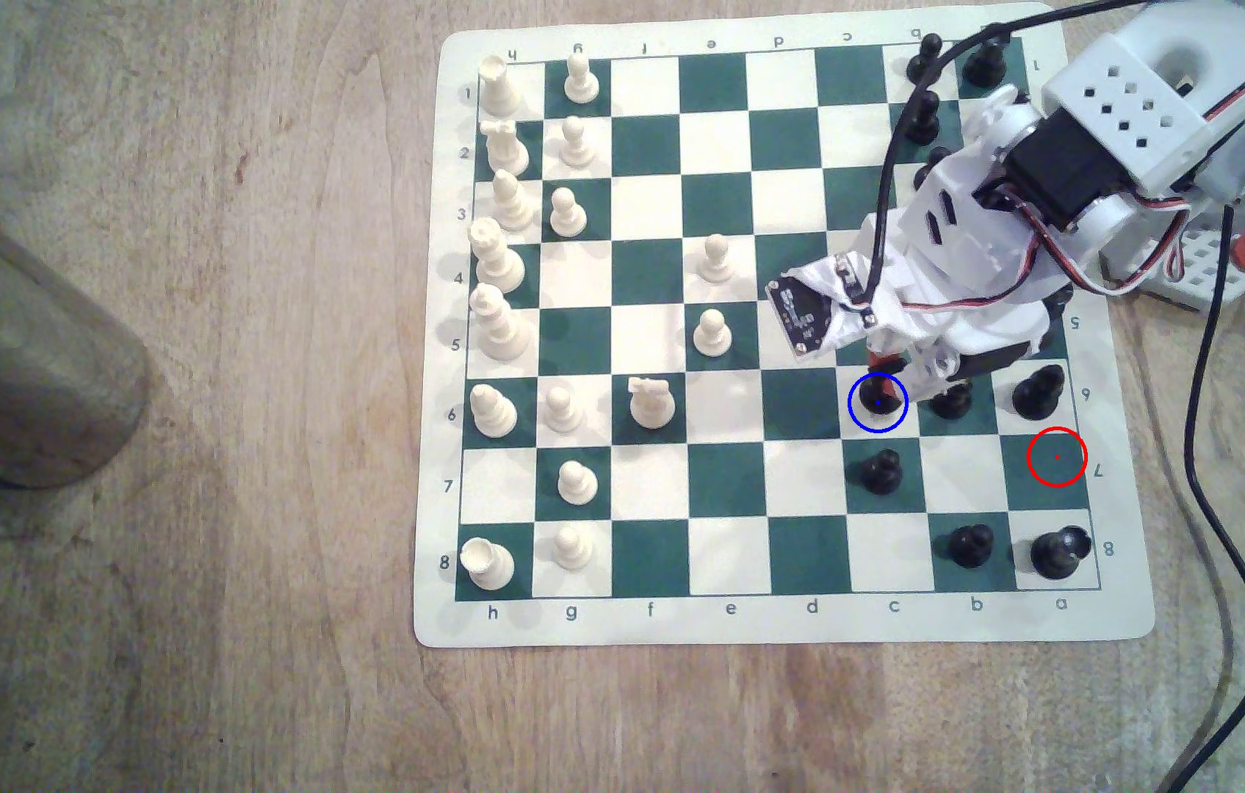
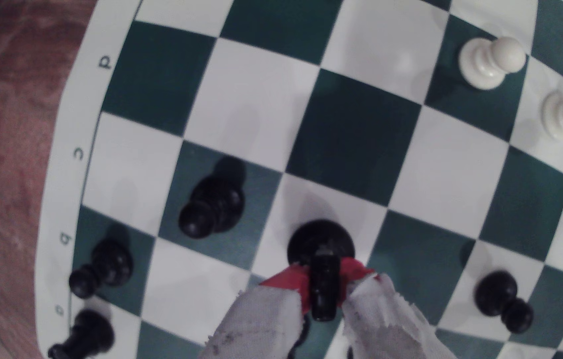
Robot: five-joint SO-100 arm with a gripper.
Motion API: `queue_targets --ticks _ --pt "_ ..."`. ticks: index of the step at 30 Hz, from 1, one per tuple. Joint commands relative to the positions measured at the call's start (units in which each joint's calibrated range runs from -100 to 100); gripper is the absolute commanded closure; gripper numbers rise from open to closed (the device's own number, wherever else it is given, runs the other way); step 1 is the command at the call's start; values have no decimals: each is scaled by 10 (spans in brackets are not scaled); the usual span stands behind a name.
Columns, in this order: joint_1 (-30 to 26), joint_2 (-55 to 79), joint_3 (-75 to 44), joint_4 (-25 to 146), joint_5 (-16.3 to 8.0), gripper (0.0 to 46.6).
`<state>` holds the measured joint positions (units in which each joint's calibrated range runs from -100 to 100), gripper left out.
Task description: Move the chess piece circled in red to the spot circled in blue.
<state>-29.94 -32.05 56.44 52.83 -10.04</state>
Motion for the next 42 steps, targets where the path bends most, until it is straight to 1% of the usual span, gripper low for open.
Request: queue_targets --ticks 1,17,19,30,35,38,40,42 --pt "3 -2 -43 -7 1 458" --pt "-1 24 -48 -21 3 456" --pt "0 19 -41 -30 3 462" --pt "-3 19 -39 -24 6 444" --pt "-7 12 -23 -22 8 427" --pt "-8 8 -16 -22 8 408" --pt "-8 8 -15 -23 8 368" --pt "-8 4 -13 -25 7 311"
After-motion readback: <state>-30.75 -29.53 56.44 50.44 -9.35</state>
